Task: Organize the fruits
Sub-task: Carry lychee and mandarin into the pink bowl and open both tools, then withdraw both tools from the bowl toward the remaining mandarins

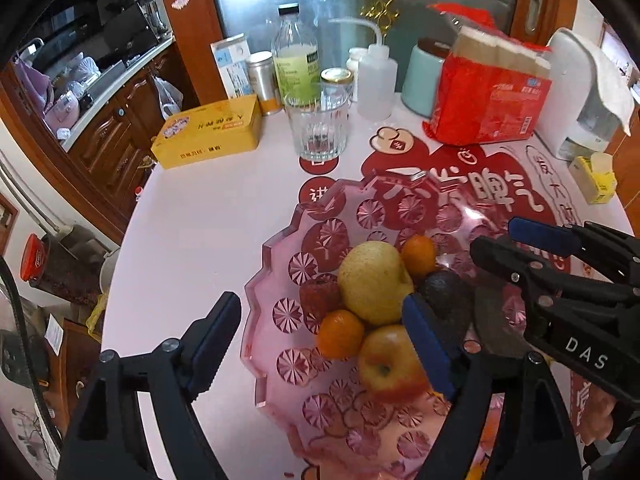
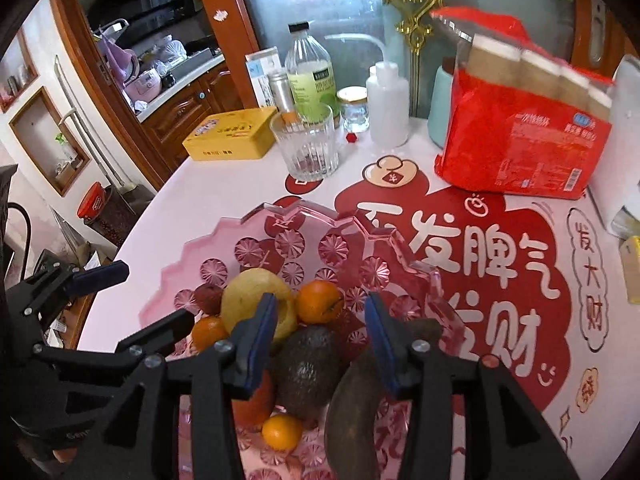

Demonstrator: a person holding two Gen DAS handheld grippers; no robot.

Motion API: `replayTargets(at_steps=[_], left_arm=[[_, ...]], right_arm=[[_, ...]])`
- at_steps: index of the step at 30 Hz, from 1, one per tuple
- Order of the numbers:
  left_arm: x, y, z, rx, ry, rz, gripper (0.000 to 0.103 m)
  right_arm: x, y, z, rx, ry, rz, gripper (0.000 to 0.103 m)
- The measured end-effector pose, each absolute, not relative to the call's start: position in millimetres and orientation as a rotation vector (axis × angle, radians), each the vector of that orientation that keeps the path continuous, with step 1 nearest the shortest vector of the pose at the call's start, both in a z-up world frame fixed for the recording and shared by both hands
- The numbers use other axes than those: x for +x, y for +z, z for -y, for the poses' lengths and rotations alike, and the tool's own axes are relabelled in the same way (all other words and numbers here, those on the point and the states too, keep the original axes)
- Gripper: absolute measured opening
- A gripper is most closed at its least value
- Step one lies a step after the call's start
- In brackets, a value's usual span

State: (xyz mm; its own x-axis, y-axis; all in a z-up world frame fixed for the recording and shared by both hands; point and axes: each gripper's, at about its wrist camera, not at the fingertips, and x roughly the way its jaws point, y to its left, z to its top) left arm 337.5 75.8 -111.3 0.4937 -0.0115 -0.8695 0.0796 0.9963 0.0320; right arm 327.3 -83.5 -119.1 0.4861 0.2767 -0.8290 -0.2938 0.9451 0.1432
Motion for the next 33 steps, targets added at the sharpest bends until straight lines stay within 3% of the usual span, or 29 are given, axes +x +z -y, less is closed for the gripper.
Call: replayTargets(at_steps=[24, 33], left_arm=[[212, 35, -55, 0.116, -0.062, -0.837, 0.092], [171, 60, -33, 0.134, -0.102, -0.789, 0.092]], right_arm=[[205, 25, 105, -0.050, 0.342, -0.800, 0.046], [155, 59, 123, -0.046, 0.344, -0.715, 0.058]])
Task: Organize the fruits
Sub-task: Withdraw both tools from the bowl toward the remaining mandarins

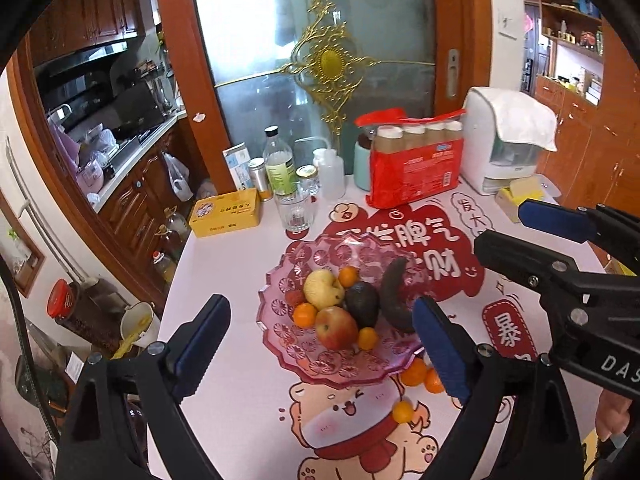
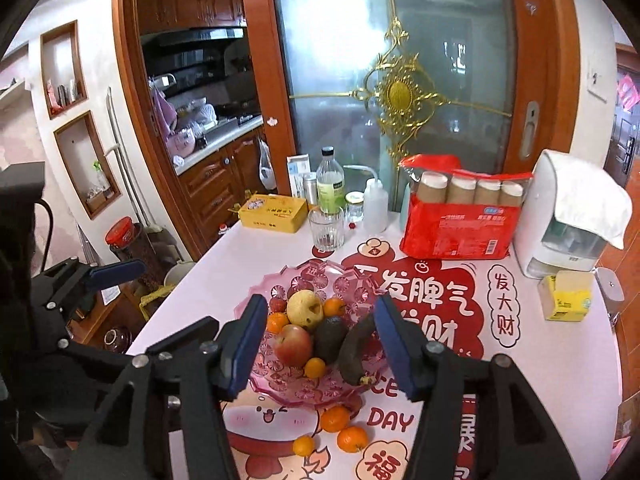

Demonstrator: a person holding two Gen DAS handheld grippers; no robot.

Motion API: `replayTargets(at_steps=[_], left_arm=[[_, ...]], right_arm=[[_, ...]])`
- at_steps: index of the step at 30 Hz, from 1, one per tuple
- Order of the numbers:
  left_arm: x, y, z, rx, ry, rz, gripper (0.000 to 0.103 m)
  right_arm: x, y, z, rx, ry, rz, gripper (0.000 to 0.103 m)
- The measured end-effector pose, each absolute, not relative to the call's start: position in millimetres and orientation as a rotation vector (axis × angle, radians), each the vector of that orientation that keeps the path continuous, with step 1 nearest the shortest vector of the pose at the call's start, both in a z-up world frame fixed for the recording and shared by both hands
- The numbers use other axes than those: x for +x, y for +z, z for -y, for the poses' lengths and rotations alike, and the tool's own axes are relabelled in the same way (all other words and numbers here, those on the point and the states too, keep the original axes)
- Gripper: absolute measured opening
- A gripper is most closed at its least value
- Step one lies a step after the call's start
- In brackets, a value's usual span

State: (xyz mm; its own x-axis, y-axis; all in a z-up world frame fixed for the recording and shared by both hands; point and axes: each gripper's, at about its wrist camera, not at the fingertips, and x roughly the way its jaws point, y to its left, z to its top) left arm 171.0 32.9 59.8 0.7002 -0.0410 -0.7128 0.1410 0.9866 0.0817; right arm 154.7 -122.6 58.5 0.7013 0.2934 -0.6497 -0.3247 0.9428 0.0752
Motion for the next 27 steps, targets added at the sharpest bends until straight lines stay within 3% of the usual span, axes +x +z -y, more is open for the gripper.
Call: replayTargets(at_steps=[15, 27], left_arm=[[119, 57, -5, 0.115, -0.175, -0.750, 0.094], [102, -10, 1, 0.086, -0.198, -0.792, 0.094]], right_arm=[[92, 62, 161, -0.022, 0.302, -0.673, 0.059], [79, 1, 187, 0.039, 0.243, -0.747, 0.059]])
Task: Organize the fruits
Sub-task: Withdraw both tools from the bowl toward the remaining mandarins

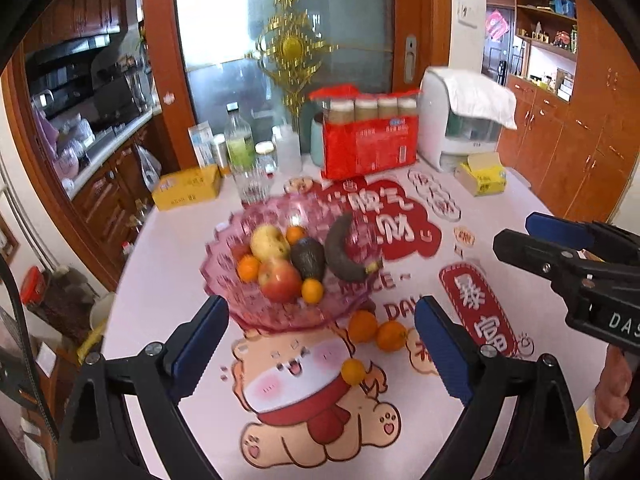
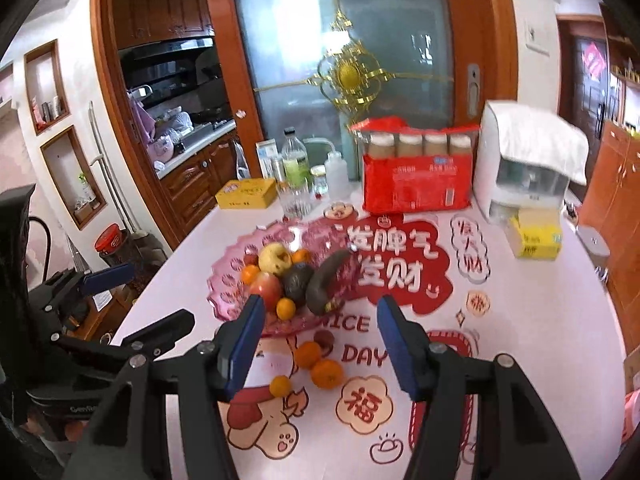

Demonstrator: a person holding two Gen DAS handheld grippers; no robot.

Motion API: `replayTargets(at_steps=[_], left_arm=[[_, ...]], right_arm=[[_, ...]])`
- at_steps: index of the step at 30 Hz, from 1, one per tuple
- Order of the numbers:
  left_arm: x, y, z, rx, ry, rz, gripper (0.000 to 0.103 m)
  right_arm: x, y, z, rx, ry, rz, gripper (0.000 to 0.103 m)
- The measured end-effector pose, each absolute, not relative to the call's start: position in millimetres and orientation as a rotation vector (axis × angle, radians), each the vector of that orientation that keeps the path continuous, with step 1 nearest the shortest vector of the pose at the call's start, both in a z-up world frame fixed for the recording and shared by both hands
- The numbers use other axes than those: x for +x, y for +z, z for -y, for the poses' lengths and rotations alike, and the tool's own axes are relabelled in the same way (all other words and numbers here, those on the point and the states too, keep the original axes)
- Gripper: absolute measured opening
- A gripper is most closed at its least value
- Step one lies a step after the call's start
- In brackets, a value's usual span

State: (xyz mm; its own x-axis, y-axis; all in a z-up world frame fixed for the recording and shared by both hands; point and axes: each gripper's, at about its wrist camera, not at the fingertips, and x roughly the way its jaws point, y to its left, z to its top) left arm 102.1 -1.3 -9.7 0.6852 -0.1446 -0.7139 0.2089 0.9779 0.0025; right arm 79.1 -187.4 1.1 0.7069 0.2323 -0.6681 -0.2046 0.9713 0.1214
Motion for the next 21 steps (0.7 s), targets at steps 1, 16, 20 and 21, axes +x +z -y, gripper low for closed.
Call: replayTargets(at_steps=[1, 16, 20, 21], left_arm=[[103, -21, 2, 0.080, -0.203, -0.811, 0.094], [136, -184, 14, -0.017, -0.206, -1.086, 0.091], [148, -210, 17, -0.054, -0.208, -1.139, 0.081], [151, -216, 17, -0.066, -0.206, -1.153, 0.077]], right_arm=[[81, -9, 189, 0.043, 0.235, -0.765, 0.059], [111, -145, 191, 0.090, 0.192, -1.022, 0.059], [121, -169, 184, 0.087, 0.205, -1.068, 0.059], [123, -174, 183, 0.089, 0.206, -1.080, 0.059]])
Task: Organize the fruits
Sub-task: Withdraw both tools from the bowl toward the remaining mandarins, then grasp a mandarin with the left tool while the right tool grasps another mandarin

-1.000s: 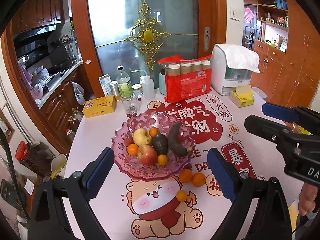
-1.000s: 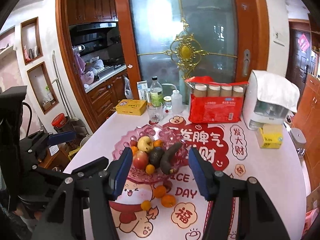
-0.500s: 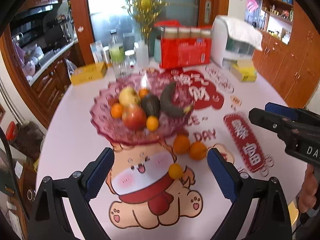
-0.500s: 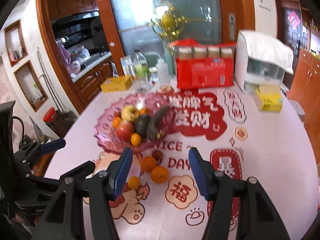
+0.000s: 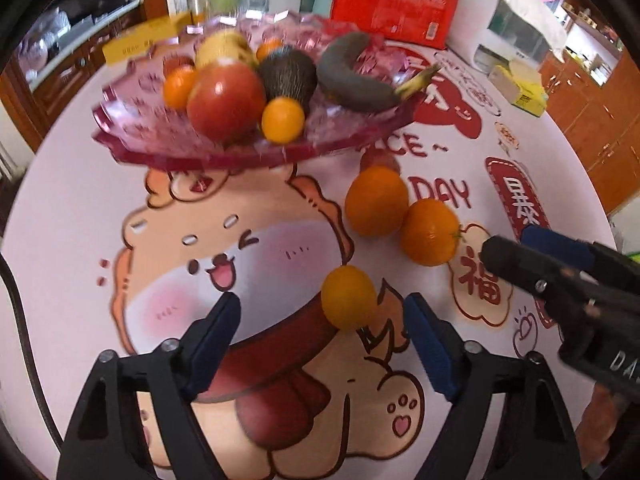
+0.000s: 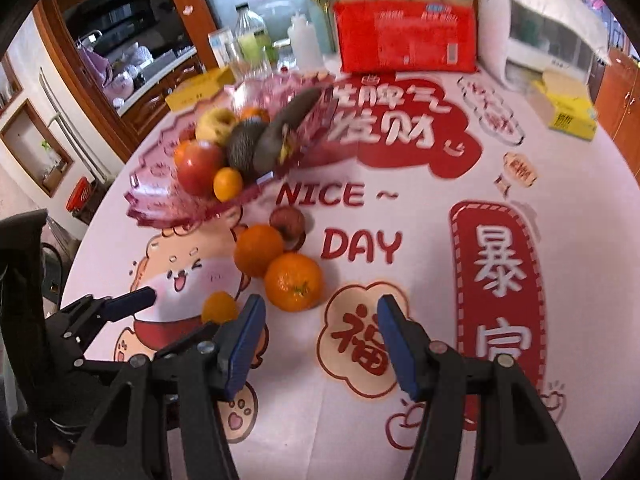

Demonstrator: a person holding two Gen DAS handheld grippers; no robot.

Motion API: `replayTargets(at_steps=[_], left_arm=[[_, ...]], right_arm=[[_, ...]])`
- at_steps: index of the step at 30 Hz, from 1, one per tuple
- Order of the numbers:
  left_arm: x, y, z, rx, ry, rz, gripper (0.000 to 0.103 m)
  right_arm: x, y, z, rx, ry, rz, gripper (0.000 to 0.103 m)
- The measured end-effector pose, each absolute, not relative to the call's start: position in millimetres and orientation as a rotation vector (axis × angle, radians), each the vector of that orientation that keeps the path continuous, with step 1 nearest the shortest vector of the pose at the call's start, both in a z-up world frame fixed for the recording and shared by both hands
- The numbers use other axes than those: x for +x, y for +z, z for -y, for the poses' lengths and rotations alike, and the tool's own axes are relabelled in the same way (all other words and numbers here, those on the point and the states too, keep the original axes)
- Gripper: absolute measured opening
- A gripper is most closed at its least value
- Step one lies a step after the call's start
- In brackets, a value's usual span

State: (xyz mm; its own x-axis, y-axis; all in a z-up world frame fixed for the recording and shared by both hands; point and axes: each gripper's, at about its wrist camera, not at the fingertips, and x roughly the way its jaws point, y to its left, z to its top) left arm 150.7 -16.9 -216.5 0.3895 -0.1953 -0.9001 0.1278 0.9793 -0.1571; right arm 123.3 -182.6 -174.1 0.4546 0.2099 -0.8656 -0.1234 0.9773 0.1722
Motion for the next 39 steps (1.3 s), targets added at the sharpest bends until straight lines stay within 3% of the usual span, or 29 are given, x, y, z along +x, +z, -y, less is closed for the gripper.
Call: replayTargets(at_steps=[3, 7, 12, 16, 19, 39], left_arm=[[155, -228, 18, -0.089, -0.220, -1.182, 0.063], [155, -230, 24, -0.060, -0.238, -1.157, 0.054], [155, -228, 28, -0.084, -0.298, -1.154, 0.029], [156, -229, 30, -0.089, -0.310, -1.152, 0.029], [156, -229, 26, -0.105, -0.312, -1.156, 0.028], [130, -197, -7, -0.186, -0.261, -1.136, 0.028]], right_arm=[[131, -185, 179, 0.099, 0.214, -1.104, 0.059], [140, -195, 174, 0.094, 0.216, -1.122, 0.059], [150, -209, 168, 0.118, 0.247, -1.151, 0.059], [152, -214, 161, 0.118, 0.256, -1.160, 0.057], [153, -216, 156, 0.127, 0.295, -1.164, 0.043], [119, -206, 166, 0.104, 0.298, -1.201, 0.042]])
